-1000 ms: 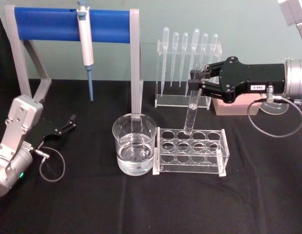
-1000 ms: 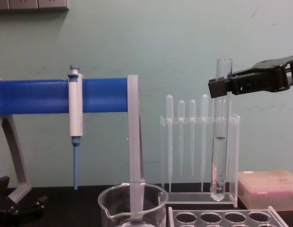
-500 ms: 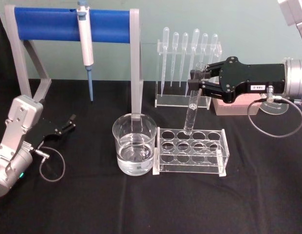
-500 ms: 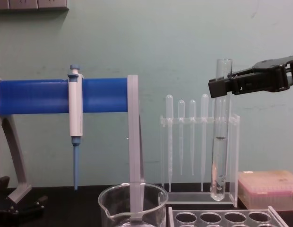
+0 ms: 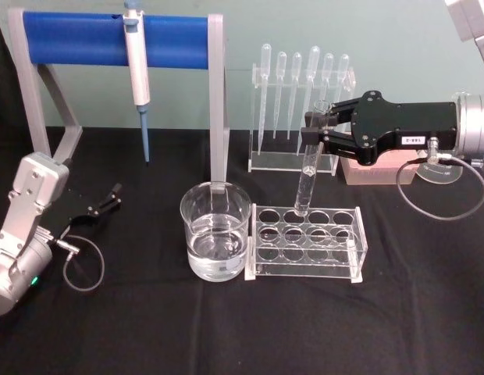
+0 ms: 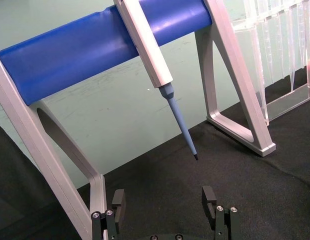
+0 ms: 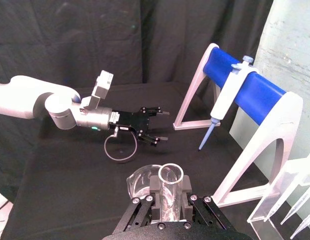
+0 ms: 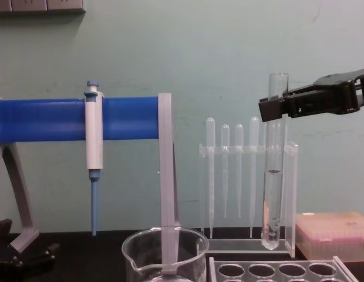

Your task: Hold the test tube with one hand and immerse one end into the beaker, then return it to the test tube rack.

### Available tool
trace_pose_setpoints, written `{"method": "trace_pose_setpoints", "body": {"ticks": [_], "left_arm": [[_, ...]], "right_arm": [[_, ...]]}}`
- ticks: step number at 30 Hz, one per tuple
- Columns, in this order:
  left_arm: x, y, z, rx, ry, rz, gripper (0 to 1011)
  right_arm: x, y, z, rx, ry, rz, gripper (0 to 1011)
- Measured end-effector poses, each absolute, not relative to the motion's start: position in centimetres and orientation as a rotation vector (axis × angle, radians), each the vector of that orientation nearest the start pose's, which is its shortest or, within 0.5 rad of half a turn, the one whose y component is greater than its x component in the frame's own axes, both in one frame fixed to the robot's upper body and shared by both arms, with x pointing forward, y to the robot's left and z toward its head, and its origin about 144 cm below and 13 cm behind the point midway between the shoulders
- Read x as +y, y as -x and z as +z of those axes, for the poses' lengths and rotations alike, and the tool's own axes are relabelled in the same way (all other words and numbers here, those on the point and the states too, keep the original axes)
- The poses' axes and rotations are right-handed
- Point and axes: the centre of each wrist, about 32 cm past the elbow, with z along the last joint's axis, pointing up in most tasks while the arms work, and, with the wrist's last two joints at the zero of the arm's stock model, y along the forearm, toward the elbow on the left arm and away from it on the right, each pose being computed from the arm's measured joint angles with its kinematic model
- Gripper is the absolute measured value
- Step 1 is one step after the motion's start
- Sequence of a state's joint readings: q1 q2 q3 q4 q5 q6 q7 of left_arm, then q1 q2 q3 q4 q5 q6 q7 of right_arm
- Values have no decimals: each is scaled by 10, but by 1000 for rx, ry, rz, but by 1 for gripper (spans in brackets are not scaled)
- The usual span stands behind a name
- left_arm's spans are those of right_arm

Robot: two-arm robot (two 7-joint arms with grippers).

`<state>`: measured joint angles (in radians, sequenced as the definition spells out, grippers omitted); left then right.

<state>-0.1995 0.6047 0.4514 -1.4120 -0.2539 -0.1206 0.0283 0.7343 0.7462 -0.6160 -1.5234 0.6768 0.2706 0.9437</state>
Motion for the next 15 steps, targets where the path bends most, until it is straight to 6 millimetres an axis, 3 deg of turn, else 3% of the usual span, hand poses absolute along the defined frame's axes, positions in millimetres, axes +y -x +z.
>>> {"method": "trace_pose_setpoints", "body": {"ticks": [15], "left_arm": [[310,-489,1140,-285,-304,1248,1000]], "right_arm": [[-302,-571,1352,-104,260,-283,238]]}}
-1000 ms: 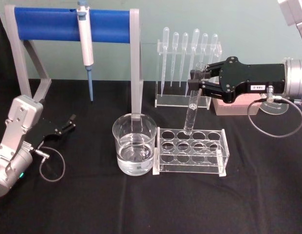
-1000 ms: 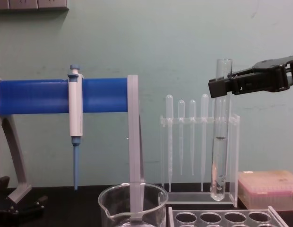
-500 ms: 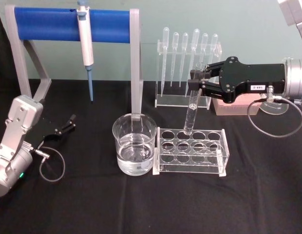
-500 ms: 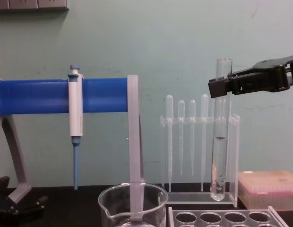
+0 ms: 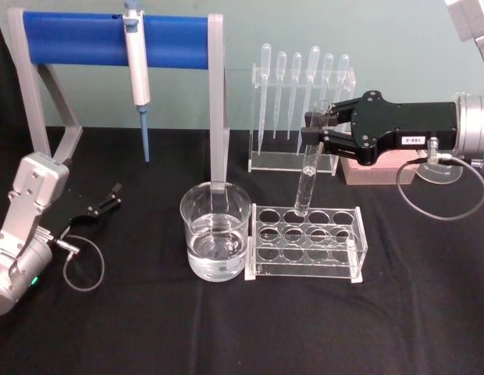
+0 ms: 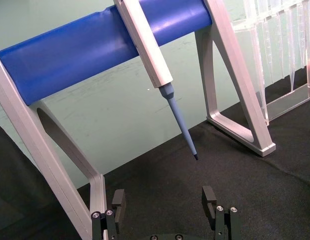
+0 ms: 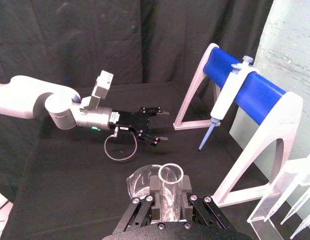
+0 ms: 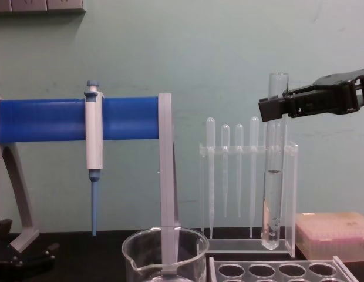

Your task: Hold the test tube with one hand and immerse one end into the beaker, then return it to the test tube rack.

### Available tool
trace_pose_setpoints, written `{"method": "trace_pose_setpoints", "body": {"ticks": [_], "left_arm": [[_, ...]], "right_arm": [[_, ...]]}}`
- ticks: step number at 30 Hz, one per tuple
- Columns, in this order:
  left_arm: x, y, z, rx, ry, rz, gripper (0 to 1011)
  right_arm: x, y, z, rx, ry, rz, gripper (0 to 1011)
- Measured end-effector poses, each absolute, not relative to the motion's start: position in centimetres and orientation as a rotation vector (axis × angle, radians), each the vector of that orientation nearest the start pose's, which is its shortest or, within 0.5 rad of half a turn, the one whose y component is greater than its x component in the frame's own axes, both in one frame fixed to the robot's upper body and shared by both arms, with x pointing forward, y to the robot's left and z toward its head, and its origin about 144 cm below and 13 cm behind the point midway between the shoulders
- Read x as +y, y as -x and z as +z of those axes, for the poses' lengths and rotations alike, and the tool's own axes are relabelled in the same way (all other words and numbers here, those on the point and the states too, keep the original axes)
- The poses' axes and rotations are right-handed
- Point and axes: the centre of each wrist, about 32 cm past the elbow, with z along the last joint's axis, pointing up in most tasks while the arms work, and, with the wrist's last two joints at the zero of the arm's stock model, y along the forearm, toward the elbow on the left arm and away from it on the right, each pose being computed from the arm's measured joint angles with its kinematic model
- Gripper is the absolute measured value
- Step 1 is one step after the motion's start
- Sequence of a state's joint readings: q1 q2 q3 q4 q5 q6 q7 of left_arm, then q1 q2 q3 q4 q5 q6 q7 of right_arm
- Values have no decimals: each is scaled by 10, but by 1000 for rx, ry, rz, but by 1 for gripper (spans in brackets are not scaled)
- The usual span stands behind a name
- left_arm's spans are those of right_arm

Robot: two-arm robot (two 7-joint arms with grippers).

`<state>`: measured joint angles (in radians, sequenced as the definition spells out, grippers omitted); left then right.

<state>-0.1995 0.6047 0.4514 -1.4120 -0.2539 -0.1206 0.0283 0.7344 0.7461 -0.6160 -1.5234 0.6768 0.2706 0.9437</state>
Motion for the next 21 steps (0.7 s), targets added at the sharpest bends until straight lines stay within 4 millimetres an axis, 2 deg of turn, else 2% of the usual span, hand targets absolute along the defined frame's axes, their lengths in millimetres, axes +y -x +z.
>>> {"method": "trace_pose_setpoints", "body": {"ticks": [21], "left_arm": [[310,-489,1140,-285,-304,1248,1000]], "right_arm": [[-302,-571,1352,-104,260,-282,237]]}}
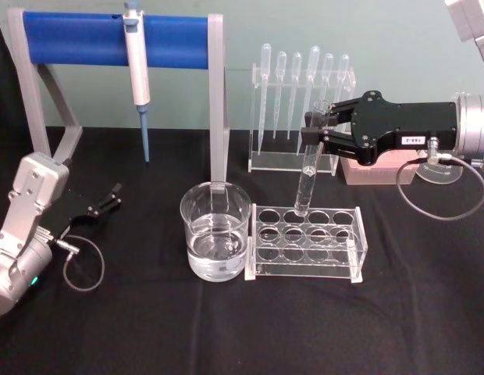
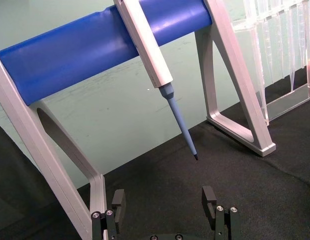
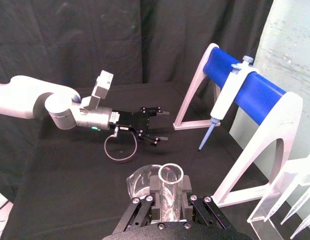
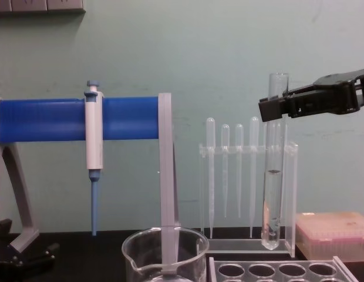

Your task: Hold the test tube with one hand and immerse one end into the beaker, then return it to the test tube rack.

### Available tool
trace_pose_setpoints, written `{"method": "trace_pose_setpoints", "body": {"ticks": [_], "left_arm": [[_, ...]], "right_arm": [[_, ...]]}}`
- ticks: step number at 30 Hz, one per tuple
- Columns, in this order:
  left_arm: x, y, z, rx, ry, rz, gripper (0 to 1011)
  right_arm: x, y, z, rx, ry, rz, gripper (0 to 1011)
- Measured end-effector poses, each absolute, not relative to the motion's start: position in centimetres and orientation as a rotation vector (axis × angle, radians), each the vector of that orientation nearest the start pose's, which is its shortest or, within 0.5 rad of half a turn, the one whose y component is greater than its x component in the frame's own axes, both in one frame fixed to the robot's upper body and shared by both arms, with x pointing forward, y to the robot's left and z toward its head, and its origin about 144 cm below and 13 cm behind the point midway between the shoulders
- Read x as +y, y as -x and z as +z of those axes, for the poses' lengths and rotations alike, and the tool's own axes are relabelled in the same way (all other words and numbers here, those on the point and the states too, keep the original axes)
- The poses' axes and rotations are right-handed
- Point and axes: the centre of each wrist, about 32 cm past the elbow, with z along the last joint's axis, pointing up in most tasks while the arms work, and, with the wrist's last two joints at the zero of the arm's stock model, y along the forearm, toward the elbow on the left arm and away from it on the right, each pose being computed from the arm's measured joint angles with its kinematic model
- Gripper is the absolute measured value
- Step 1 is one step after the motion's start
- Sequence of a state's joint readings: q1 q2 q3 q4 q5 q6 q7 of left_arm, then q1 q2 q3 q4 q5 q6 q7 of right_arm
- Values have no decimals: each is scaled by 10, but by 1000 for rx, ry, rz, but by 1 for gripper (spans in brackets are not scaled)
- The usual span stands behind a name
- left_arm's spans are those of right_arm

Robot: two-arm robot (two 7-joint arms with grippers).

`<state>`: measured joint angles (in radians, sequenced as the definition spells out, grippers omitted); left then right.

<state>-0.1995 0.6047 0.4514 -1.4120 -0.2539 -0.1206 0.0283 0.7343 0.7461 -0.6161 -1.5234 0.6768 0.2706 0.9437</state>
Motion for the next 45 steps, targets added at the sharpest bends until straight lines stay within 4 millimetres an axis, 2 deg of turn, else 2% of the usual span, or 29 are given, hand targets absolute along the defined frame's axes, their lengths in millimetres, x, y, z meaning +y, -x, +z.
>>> {"method": "trace_pose_setpoints", "body": {"ticks": [45], "left_arm": [[310,-489,1140,-285,-304,1248,1000]], "right_arm": [[-302,-571,1352,-104,260,-283,238]]}}
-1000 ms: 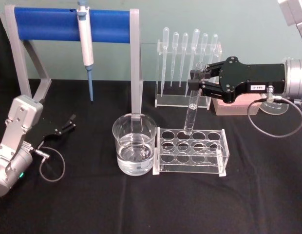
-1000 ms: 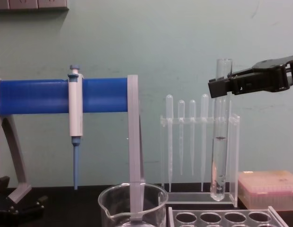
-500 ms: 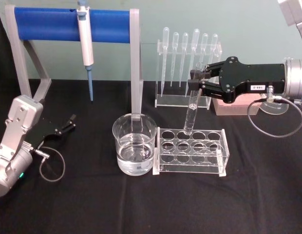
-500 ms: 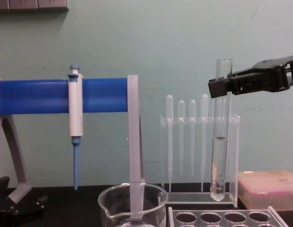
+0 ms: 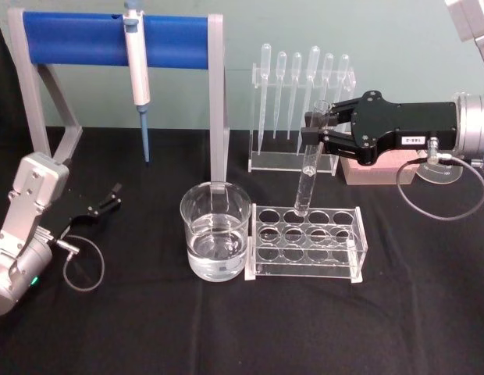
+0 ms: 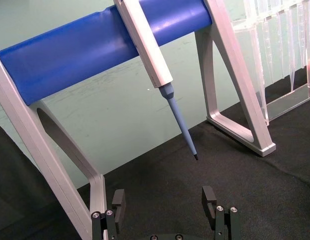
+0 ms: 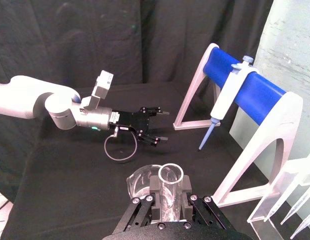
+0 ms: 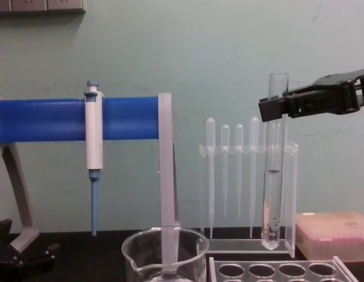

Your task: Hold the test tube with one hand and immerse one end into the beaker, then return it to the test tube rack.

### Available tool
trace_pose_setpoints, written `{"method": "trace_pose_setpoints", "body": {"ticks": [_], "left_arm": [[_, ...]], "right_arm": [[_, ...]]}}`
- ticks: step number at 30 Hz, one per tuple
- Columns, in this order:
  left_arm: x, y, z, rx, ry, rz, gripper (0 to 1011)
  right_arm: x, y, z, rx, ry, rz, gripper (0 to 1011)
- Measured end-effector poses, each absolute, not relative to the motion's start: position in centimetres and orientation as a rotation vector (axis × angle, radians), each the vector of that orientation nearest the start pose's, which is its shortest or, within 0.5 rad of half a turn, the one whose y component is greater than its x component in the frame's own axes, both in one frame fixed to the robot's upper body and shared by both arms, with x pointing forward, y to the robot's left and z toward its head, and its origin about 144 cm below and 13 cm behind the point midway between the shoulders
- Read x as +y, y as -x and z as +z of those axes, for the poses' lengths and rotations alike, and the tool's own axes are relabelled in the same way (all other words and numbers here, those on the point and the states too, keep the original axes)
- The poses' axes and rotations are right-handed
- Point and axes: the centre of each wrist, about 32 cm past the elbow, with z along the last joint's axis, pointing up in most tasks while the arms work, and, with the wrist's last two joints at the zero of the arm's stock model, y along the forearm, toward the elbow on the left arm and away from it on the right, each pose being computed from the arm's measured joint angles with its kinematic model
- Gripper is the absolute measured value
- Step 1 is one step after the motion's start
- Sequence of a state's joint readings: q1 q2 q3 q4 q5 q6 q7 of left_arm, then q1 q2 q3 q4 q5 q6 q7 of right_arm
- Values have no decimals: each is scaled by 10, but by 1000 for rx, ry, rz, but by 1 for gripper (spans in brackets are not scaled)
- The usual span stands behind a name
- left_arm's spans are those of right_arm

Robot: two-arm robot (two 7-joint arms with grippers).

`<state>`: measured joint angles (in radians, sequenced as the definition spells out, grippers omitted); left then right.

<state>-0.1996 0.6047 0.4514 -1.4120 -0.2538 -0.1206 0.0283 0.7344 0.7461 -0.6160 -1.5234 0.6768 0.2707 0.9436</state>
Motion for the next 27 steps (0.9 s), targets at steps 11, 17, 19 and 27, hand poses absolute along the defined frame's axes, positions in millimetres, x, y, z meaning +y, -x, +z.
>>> {"method": "trace_pose_setpoints", "body": {"ticks": [11,17,19,27], "left_arm": [[310,-489,1140,-285,-305,1248,1000],[310,-489,1140,-285,-304,1248,1000],[310,-489,1140,-285,-304,1248,1000],[310,-489,1140,-285,-304,1248,1000]], "right_arm": [[-302,-571,1352,-104,260,-283,238],[-302,-571,1352,-104,260,-283,238],[-302,-571,1352,-104,260,-283,238],[-302,-571,1352,-104,260,-282,238]]}}
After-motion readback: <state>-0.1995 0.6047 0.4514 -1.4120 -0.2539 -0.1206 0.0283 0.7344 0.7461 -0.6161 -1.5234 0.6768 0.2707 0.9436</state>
